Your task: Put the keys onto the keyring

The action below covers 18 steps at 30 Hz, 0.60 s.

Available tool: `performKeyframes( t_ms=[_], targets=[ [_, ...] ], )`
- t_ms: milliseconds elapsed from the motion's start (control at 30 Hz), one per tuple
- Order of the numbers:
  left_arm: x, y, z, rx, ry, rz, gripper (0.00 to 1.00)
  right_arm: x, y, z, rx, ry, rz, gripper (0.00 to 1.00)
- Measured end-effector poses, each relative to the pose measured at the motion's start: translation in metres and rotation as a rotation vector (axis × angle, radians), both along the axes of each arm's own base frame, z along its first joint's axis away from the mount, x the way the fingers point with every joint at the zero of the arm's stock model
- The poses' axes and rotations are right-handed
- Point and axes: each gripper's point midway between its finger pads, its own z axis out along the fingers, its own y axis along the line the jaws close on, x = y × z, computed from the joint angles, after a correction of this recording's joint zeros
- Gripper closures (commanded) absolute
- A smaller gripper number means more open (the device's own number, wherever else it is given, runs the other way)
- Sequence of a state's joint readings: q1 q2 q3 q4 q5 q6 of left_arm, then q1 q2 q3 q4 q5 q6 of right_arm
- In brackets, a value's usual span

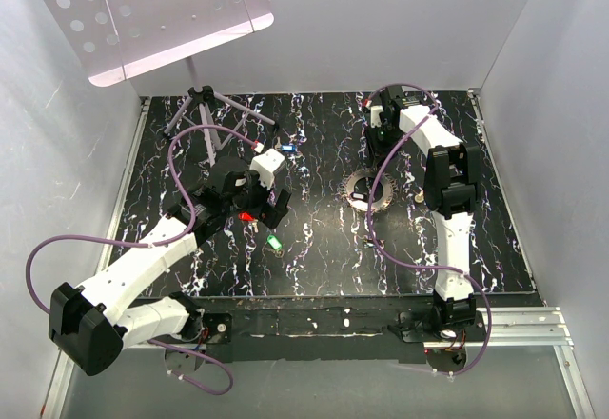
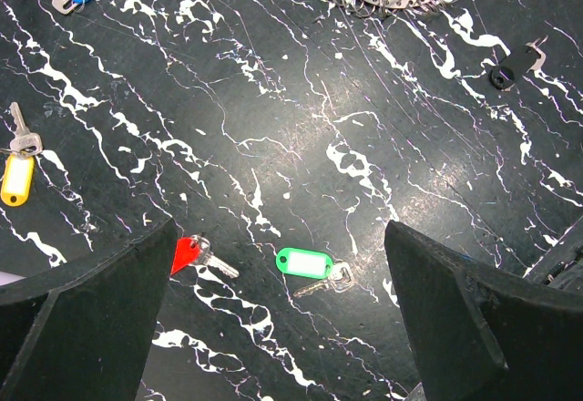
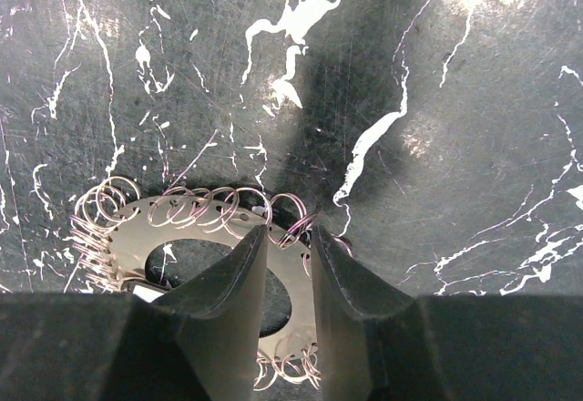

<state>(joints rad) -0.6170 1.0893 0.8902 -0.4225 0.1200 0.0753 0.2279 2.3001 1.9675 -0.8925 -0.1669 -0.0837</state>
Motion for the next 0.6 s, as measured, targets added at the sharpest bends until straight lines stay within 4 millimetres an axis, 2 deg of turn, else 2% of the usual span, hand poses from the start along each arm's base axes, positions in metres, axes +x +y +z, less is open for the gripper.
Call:
performKeyframes(
  t_ms=[167,600],
  targets=[
    [-0.0001,0.0,-0.0001,0.0,0.0,-0.001,0.02,0.0,0.0005,0.0,-0.001,-0.001,0.003,0.73],
    [-0.0004,0.0004,-0.0006,0.002,0.002,-0.001,0.02,0.0003,-0.0007,-0.0003,-0.008,-0.003,0.001,0.82]
  ],
)
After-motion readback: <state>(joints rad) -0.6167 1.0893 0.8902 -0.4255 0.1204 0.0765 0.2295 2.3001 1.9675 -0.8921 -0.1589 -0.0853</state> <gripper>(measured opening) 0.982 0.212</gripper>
